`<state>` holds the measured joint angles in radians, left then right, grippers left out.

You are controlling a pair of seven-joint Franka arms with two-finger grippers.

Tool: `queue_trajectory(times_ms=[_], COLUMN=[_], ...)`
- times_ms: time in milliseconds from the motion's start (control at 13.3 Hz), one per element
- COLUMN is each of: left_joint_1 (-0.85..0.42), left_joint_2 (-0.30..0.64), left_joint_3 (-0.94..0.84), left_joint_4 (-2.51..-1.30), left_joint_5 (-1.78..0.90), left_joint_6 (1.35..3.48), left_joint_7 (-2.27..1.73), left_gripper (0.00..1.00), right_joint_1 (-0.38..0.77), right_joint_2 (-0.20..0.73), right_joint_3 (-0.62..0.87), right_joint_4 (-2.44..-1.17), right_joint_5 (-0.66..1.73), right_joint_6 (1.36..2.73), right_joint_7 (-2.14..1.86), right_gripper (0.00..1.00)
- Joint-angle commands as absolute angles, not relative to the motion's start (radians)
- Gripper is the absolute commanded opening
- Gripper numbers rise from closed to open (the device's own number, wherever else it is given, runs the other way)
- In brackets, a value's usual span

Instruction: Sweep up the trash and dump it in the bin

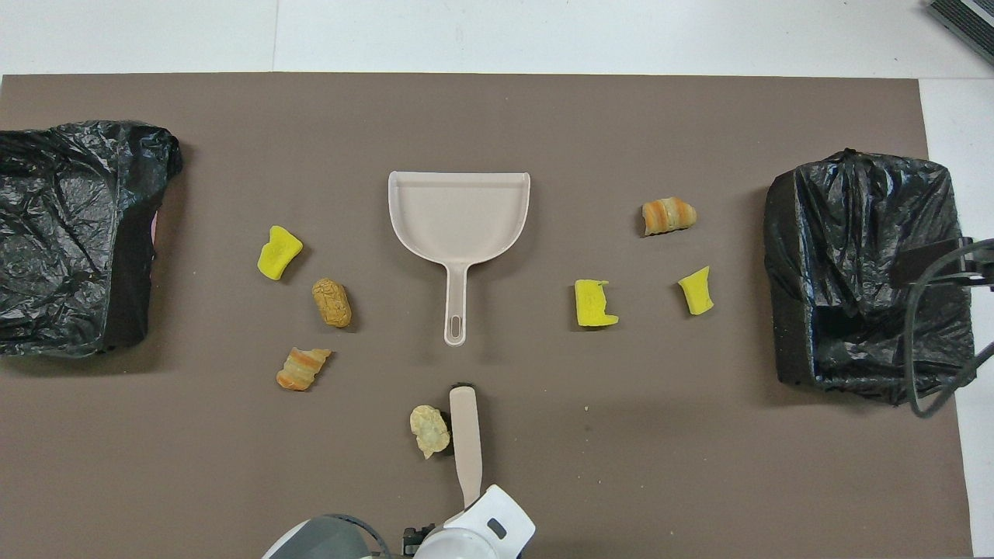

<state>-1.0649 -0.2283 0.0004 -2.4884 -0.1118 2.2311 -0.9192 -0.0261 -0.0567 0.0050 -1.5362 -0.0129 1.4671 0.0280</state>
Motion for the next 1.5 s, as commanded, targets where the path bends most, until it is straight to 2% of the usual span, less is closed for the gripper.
queue_trajectory(times_ms=[0,375,450,525,676,976,1051,1201,1351,1426], left_joint_1=[-1.095,-1.109,-1.109,-1.115,-1.126,-1.129,-1.129,-1.129,-1.124,-1.12], left_joint_2=[-0.19,-0.169,-0.169,-0.17,-0.172,-0.173,-0.173,-0.173,-0.17,-0.169], left_joint_3=[0.017,0.015,0.015,0.015,0.015,0.015,0.015,0.017,0.018,0.018], left_joint_4=[-2.496,-2.497,-2.497,-2.497,-2.497,-2.499,-2.499,-2.497,-2.497,-2.494], left_joint_5=[-0.123,-0.123,-0.123,-0.123,-0.123,-0.123,-0.123,-0.123,-0.123,-0.123], left_joint_6=[2.276,2.281,2.28,2.278,2.276,2.273,2.273,2.27,2.27,2.267], left_joint_7=[-0.945,-0.942,-0.94,-0.937,-0.948,-0.948,-0.948,-0.948,-0.922,-0.922], left_gripper=[1.0,1.0,0.96,0.88,0.63,0.59,0.55,0.35,0.06,0.0], right_joint_1=[0.018,0.159,0.164,0.182,0.248,0.307,0.333,0.356,0.396,0.414], right_joint_2=[-0.068,0.012,0.024,0.032,0.07,0.132,0.147,0.182,0.21,0.23], right_joint_3=[0.012,0.017,0.017,0.017,0.018,0.021,0.021,0.021,0.021,0.021], right_joint_4=[-1.569,-1.548,-1.548,-1.548,-1.552,-1.563,-1.565,-1.566,-1.574,-1.574], right_joint_5=[0.018,-0.006,0.001,0.009,0.011,0.017,0.023,0.023,0.023,0.023], right_joint_6=[1.471,1.474,1.489,1.508,1.558,1.647,1.672,1.719,1.77,1.796], right_joint_7=[0.037,0.125,0.159,0.201,0.283,0.366,0.395,0.442,0.475,0.498], right_gripper=[1.0,1.0,1.0,1.0,1.0,1.0,1.0,1.0,1.0,1.0])
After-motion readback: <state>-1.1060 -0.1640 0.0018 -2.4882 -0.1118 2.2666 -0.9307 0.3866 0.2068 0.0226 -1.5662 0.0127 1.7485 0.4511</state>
